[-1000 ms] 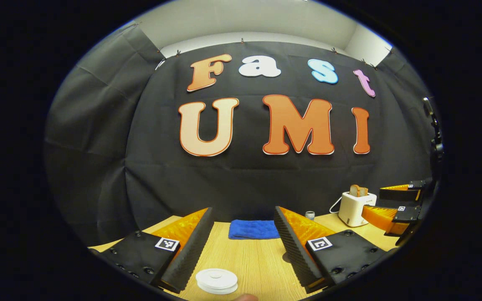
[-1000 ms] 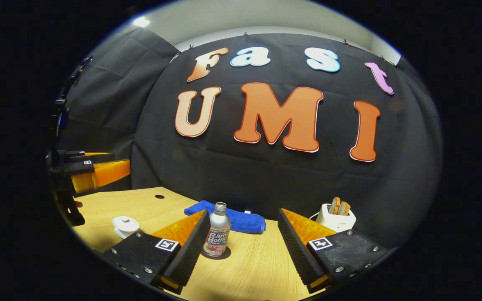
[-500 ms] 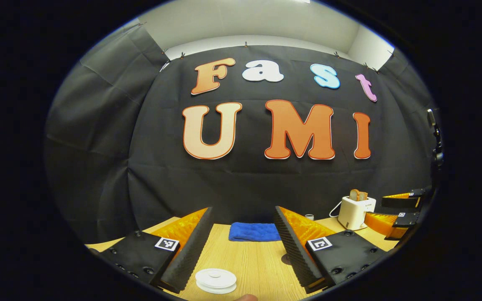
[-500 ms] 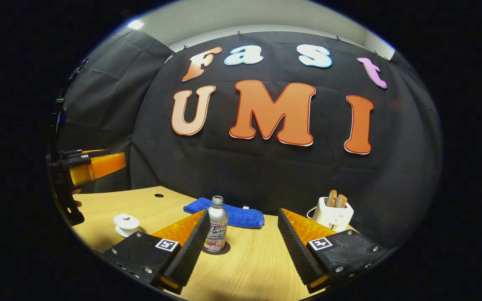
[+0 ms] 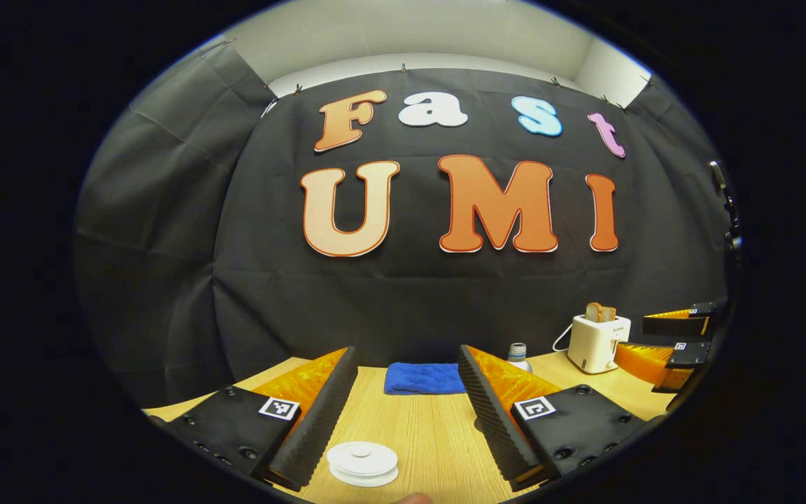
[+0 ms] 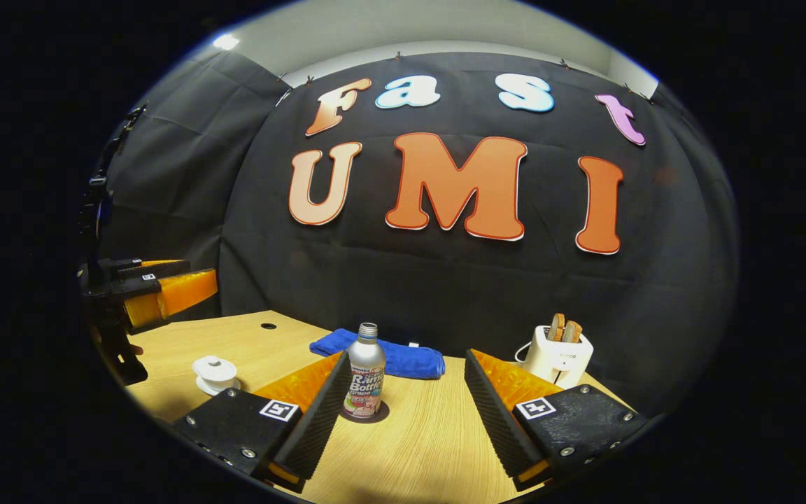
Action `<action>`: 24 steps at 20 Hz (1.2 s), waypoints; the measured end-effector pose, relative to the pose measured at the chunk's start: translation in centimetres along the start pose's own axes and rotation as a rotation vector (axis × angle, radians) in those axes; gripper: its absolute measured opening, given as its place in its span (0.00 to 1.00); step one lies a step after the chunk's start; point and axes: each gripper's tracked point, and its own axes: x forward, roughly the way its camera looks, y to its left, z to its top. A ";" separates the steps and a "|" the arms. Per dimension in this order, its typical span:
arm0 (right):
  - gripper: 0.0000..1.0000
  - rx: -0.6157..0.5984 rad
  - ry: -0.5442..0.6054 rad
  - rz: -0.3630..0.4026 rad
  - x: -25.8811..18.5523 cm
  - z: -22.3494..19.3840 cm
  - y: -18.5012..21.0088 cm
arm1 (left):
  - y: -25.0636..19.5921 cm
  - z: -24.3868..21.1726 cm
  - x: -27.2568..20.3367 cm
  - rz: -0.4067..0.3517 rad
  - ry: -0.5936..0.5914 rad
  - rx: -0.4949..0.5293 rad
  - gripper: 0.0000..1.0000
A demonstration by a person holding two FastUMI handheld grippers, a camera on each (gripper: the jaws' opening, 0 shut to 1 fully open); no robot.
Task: Open the teacup lid with one hand, grasp the water bottle and pour water into the teacup with the other hand; after pouring, place the water bottle on the coaster and then close the teacup lid.
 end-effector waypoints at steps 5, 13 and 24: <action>0.97 0.000 -0.004 0.006 0.0 0.1 0.2 | 0.1 0.0 -0.1 0.002 -0.005 -0.002 0.99; 0.97 -0.002 -0.004 0.011 0.0 0.2 0.2 | -0.1 0.0 -0.3 0.006 -0.003 0.010 0.99; 0.97 0.005 -0.029 0.008 -0.2 1.0 -0.7 | -1.5 0.4 -0.4 -0.010 -0.007 -0.015 0.96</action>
